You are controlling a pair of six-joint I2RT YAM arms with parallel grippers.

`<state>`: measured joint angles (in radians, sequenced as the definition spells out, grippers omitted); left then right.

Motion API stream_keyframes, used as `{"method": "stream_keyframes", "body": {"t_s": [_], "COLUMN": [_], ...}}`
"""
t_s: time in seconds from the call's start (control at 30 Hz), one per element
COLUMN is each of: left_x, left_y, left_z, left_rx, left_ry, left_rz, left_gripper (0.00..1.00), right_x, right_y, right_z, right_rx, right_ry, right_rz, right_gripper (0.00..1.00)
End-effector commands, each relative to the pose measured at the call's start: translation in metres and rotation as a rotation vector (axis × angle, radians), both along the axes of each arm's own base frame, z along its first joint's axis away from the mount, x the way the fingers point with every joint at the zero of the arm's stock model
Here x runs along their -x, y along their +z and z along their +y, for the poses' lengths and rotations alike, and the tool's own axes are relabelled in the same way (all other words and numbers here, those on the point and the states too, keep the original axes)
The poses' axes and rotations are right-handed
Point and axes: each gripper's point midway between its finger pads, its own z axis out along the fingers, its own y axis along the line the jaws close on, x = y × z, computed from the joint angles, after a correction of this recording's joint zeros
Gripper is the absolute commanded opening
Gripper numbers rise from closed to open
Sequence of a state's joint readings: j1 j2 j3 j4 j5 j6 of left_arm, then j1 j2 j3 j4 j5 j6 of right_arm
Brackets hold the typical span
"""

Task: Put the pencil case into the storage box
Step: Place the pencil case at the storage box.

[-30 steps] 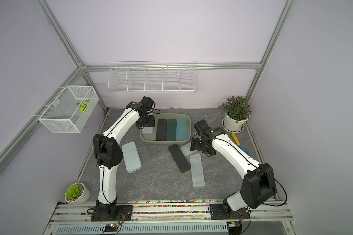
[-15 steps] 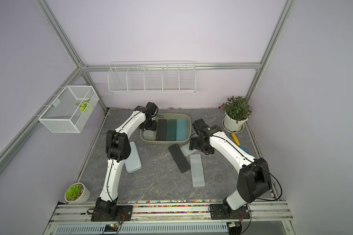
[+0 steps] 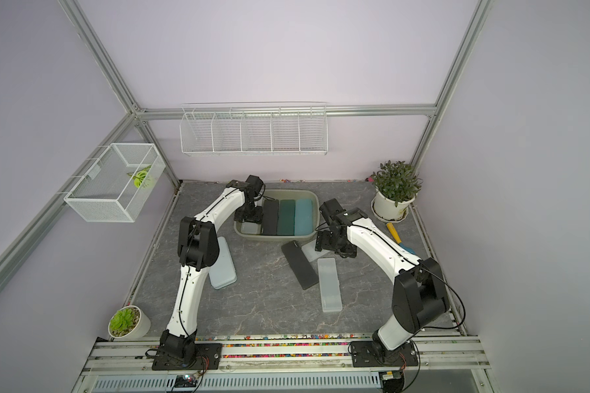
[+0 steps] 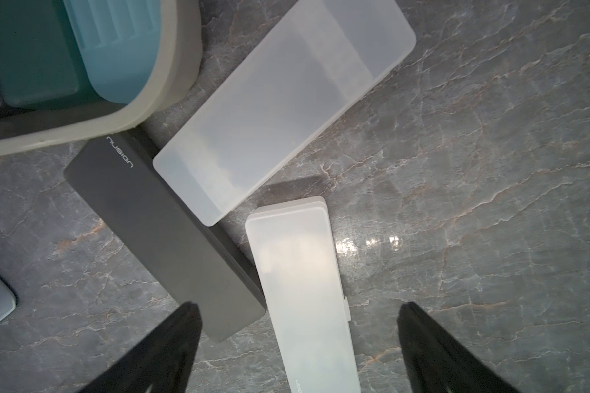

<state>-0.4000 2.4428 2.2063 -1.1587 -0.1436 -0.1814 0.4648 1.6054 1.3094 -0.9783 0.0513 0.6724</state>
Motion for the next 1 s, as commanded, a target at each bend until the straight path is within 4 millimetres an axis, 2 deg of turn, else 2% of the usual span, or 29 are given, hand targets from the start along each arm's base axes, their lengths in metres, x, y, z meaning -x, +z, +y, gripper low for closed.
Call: {"method": "stream_keyframes", "body": {"t_s": [0.0, 0.13, 0.43, 0.53, 0.63, 0.83, 0.97], "left_x": [0.013, 0.022, 0.026, 0.027, 0.023, 0.014, 0.010], "left_y": [-0.012, -0.011, 0.006, 0.007, 0.016, 0.039, 0.058], "left_z": [0.004, 0.006, 0.011, 0.014, 0.016, 0.019, 0.018], "left_rx": [-0.012, -0.018, -0.034, -0.048, -0.052, -0.055, -0.031], "left_ry": [0.012, 0.021, 0.054, 0.070, 0.083, 0.113, 0.133], "left_rz": [0.068, 0.099, 0.101, 0.101, 0.072, 0.001, -0.050], "left_gripper": [0.59, 0.59, 0.59, 0.69, 0.74, 0.82, 0.83], "right_x": [-0.004, -0.003, 0.001, 0.002, 0.004, 0.008, 0.011], "right_y": [0.003, 0.003, 0.002, 0.003, 0.003, 0.002, 0.000], "right_z": [0.002, 0.002, 0.001, 0.000, -0.001, -0.005, -0.007], "right_rx": [-0.005, -0.007, -0.011, -0.011, -0.010, 0.001, 0.018], "right_ry": [-0.005, -0.004, -0.009, -0.008, -0.010, -0.017, -0.017], "right_rz": [-0.006, -0.006, -0.010, -0.010, -0.009, -0.010, -0.008], "right_gripper": [0.95, 0.95, 0.95, 0.95, 0.95, 0.97, 0.97]}}
